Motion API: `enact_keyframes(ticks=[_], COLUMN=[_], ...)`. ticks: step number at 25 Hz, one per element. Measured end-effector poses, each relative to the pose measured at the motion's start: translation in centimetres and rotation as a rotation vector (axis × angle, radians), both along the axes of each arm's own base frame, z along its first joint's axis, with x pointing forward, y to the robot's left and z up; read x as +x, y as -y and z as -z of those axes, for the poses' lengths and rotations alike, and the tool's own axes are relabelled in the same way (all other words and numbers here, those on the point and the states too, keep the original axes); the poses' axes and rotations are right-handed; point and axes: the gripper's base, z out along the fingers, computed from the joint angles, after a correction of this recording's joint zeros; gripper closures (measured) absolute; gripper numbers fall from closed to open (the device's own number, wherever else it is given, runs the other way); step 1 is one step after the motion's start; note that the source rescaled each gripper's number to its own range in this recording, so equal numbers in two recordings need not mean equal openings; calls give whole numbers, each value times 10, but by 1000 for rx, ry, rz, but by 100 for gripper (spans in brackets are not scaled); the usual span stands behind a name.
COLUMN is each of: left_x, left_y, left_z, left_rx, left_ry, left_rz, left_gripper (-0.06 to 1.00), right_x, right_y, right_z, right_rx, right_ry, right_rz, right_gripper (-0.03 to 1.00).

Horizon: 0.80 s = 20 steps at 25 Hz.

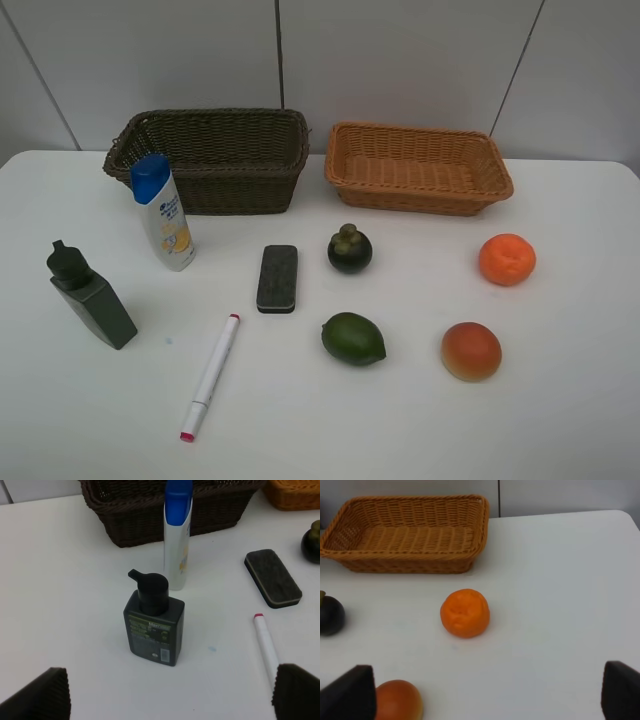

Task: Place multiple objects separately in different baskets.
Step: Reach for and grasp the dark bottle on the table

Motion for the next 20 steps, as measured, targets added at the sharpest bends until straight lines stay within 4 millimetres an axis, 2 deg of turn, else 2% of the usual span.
enact_keyframes(ticks=[20], left_x=[0], left_y=[0], left_z=[0], left_rx=[0], left_ry=[0], left_rz=[0], left_gripper=[-5], right_x=[0], right_y=[0], right_z=[0], right_rx=[0], right_ry=[0], right_rz=[33], right_gripper=[-3])
